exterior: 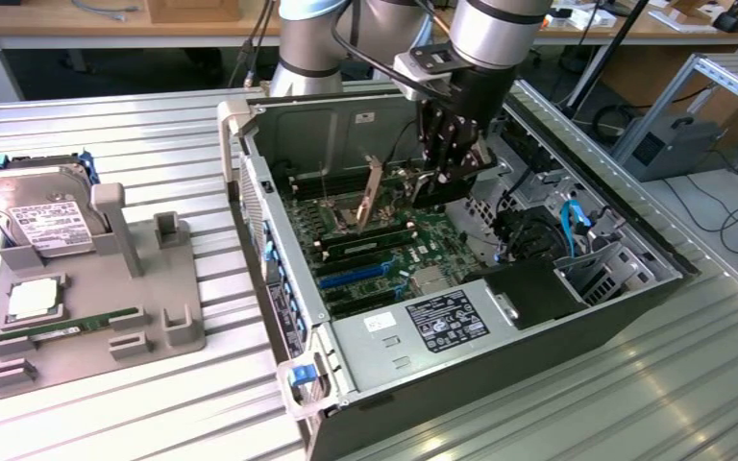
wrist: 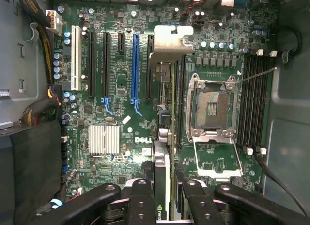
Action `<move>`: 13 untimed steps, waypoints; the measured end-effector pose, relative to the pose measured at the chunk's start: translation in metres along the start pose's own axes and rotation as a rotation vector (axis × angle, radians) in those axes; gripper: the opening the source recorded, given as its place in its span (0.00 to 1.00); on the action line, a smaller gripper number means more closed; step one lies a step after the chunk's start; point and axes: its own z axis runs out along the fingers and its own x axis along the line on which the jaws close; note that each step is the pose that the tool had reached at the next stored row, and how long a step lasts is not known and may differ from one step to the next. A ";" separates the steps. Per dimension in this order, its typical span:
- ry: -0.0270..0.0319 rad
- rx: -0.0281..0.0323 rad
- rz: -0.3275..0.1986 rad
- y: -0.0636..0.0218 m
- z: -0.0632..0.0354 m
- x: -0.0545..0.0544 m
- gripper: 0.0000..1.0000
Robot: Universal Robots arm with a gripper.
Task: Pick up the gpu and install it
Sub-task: 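Insert the gpu into the slot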
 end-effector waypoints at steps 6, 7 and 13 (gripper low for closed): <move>0.0001 0.0000 0.000 0.0002 0.0020 0.001 0.27; 0.0000 0.0000 0.000 0.0002 0.0021 0.001 0.27; 0.0000 0.0000 0.000 0.0003 0.0037 0.002 0.27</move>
